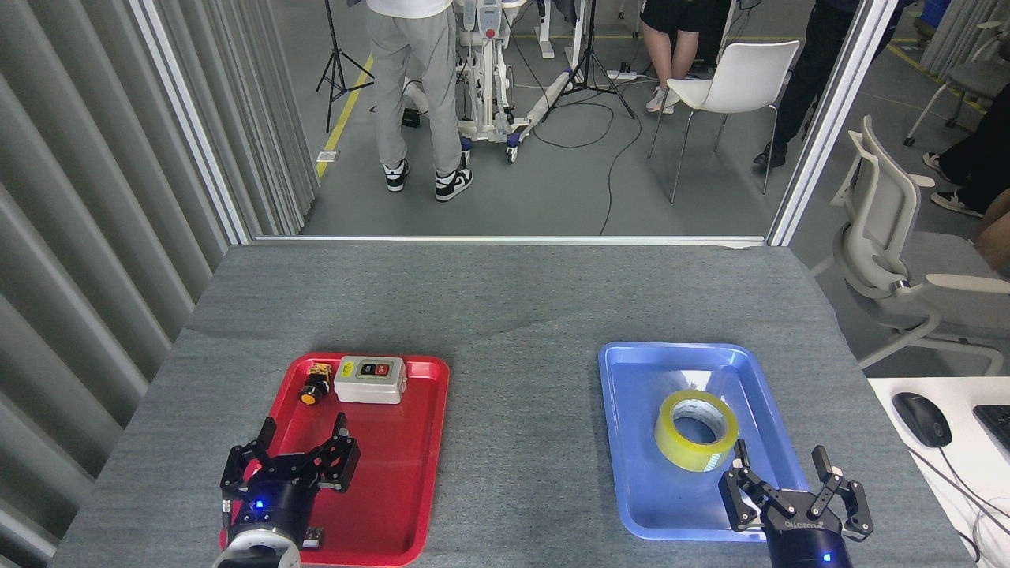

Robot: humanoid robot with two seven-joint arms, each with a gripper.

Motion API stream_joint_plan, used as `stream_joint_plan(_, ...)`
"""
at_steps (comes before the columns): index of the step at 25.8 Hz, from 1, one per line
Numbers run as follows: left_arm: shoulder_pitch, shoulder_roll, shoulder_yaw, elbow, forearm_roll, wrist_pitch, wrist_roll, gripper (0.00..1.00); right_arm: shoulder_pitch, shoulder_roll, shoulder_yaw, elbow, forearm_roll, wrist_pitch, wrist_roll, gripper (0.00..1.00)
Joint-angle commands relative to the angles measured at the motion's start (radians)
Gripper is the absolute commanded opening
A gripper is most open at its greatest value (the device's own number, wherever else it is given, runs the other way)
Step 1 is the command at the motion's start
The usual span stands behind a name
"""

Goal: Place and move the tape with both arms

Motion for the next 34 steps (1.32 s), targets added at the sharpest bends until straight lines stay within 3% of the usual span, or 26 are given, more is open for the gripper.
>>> stream_joint_plan(1,-0.001,0.001,0.0,0.0,-0.001,0.0,0.0,1.0,-0.001,-0.017,0.009,0.004,-0.004,0.003,0.004,1.0)
stream_joint_plan(5,-0.001,0.001,0.0,0.002,-0.001,0.0,0.0,1.0,0.0,-0.057,0.064,0.005,-0.015,0.009,0.004,1.0)
stream_joint_plan(7,-0.001,0.001,0.0,0.002,-0.001,0.0,0.0,1.0,-0.001,-0.06,0.072,0.004,-0.062,0.015,0.005,1.0)
stream_joint_plan(12,-0.003,0.001,0.002,0.005,-0.001,0.0,0.0,1.0,-0.012,-0.058,0.07,0.005,-0.078,0.015,0.004,1.0)
stream_joint_plan(26,-0.012,-0.002,0.013,0.0,-0.002,0.001,-0.002,1.0,-0.05,-0.049,0.069,0.028,-0.079,0.015,-0.001,1.0)
stream_joint_plan(34,-0.01,-0.002,0.013,-0.009,0.004,0.089,0.0,1.0,-0.049,-0.046,0.07,0.028,-0.079,0.013,-0.001,1.0)
